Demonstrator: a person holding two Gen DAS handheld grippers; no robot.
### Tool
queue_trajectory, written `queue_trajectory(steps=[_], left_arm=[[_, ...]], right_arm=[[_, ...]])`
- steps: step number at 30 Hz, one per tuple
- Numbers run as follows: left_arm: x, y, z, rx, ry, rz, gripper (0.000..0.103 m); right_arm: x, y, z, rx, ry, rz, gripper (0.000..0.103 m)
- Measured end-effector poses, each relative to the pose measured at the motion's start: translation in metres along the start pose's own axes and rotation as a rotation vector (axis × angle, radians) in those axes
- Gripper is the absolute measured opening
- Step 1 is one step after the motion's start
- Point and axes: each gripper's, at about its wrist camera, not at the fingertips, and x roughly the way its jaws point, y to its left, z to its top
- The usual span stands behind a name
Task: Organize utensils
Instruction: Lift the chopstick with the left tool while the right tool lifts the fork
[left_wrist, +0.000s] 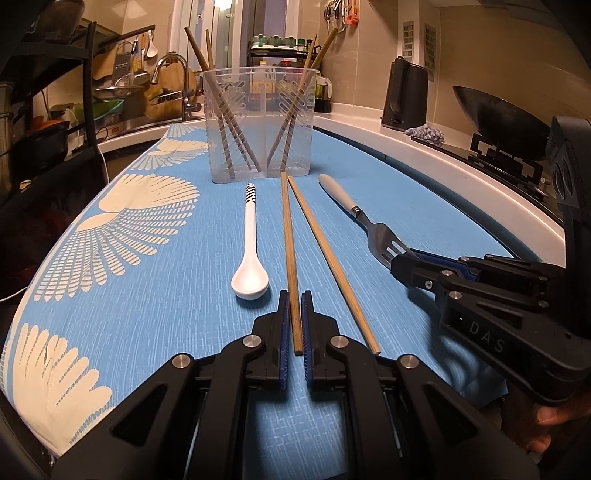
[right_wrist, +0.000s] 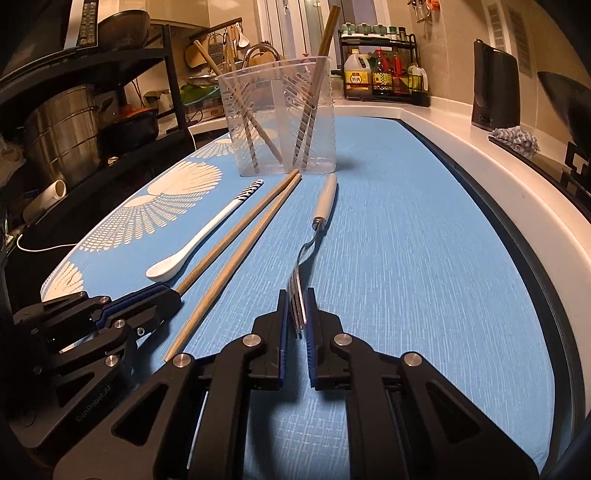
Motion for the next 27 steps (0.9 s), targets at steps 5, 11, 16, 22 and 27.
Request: queue_trajectory(steps=[5, 11, 16, 22, 27], left_arm=[[0.0023, -0.0034, -0.0004, -0.004, -0.02, 0.021, 0.007], [0.0036, -0.005, -0.0001, 0.002, -0.028, 0.031, 0.006], [0.0033, -0.0055, 0.0006, 0.004, -0.024, 0.028, 0.006], [0.0032, -0.0047, 0.0001, 0.008, -0.027, 0.024, 0.006], [0.0032, -0.0059, 0.0001, 0.011, -0.028, 0.025, 0.006]], right_arm=[[-0.0002, 0.0018, -0.0002, 0.001, -0.002, 0.004, 0.006], [-0.0042, 0.0051, 0.0022, -0.014, -0.008, -0.001, 0.001], [-0.0069, 0.0038, 0.0034, -0.019, -0.003, -0.005, 0.001], [-0.0022, 0.0012, 0.0012, -0.009, 0.025, -0.014, 0.006], [-0.0029, 0.0038, 0.0013, -0.013, 0.02, -0.019, 0.002]])
